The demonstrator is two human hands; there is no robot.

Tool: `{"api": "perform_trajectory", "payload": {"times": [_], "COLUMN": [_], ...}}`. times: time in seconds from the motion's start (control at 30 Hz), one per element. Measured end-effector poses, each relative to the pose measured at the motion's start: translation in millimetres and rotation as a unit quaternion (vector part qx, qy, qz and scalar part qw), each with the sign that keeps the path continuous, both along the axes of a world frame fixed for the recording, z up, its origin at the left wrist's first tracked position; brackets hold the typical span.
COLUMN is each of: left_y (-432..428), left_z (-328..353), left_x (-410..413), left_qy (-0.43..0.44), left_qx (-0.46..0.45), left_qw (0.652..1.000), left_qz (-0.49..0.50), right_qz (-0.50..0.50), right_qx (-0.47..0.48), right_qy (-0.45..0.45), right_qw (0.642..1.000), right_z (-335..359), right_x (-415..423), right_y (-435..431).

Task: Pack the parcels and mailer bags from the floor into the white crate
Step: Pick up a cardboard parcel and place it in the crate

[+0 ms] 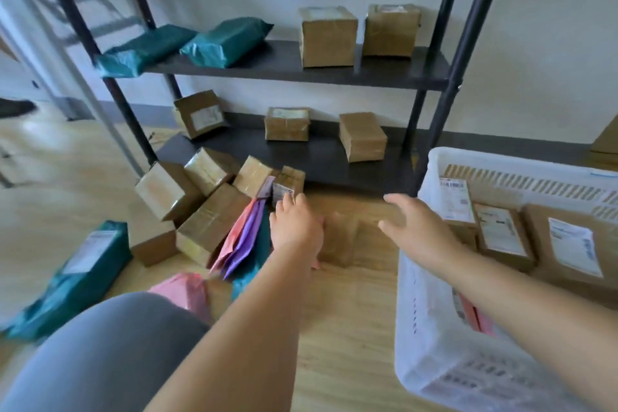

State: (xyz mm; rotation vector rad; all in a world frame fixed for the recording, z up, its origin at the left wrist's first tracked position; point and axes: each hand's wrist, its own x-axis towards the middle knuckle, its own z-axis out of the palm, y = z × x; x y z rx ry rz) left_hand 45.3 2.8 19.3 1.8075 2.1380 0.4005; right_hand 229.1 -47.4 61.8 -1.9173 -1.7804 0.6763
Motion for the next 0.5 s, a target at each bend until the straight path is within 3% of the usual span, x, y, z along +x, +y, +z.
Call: {"api": "perform_trajectory", "payload": {"times": [0.27, 0.5], "left_y": [9.7, 20.4], "left_z": [-33.3, -71.6], "left_x": [-134.2, -215.7], "left_qy": [-0.094, -0.129], "left_qx": [-0.066, -0.059], "left_qw": [0.976, 0.955], "left_qz": [0.184, 0.260], "right_qz": [0.025, 0.034], "right_qx": [-0.122, -0.221], "right_qy": [0.157, 0.245], "right_qw": [0.980, 0.943], "right_z": [-59.0, -105.6], "right_x": [-136.7, -246.0], "right_y": [27.3, 59.7]}}
